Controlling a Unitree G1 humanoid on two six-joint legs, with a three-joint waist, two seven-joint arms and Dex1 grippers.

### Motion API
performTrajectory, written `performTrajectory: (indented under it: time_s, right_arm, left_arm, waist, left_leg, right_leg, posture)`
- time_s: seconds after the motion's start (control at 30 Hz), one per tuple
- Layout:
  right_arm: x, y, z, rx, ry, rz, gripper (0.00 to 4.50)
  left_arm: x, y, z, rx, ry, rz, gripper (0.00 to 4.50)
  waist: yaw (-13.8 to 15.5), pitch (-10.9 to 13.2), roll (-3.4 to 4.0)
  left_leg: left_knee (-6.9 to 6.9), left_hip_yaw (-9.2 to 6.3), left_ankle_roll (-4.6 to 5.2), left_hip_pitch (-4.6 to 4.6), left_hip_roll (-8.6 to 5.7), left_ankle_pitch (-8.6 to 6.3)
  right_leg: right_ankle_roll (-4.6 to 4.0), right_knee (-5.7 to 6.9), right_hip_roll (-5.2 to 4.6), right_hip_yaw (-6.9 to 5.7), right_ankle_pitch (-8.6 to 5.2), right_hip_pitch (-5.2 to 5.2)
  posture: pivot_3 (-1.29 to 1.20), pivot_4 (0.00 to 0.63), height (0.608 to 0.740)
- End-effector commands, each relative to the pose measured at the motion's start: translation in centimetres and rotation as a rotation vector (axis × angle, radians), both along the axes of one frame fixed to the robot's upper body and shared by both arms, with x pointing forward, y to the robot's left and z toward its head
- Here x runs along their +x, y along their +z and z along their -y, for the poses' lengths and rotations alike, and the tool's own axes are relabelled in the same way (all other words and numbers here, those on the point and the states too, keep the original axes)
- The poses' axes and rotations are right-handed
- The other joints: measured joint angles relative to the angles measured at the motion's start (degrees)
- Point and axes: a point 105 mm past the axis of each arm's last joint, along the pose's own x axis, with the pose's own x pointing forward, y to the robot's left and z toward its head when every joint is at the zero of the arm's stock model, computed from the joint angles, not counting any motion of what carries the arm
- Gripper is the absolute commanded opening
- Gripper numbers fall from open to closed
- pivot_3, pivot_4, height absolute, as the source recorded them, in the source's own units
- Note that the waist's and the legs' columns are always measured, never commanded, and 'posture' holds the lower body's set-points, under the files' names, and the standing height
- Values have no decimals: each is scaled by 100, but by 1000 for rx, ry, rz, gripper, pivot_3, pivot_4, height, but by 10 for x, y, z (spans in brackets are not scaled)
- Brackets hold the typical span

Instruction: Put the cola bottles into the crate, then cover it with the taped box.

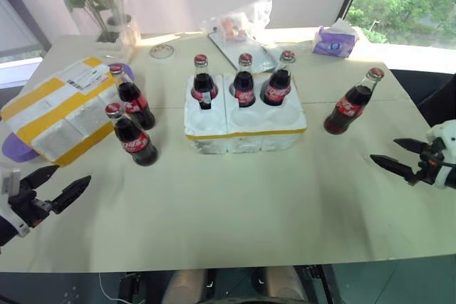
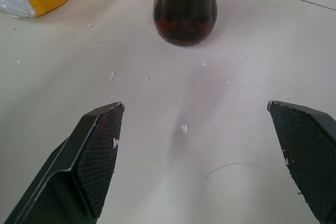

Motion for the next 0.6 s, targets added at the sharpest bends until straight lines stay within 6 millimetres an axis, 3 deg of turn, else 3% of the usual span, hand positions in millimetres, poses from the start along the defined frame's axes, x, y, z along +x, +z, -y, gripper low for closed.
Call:
performTrajectory:
  time_s: [0.03, 0.6]
  right_arm:
    - [1, 15, 0, 2, 0, 61, 4500]
    - [4, 21, -8, 47, 35, 38, 4500]
  left_arm:
    - [1, 11, 1, 33, -21, 31, 4478]
    - [8, 17, 8, -12, -25, 70, 4478]
  waist:
    - [-1, 0, 0]
    - [0, 0, 1]
  left_leg:
    - [0, 0, 0, 0, 0, 0]
    - [4, 0, 0, 1, 0, 0]
  right_leg:
    - [0, 0, 0, 0, 0, 0]
    - [0, 4, 0, 0, 0, 1]
  posture:
    - [0, 150, 740]
    - [0, 150, 740]
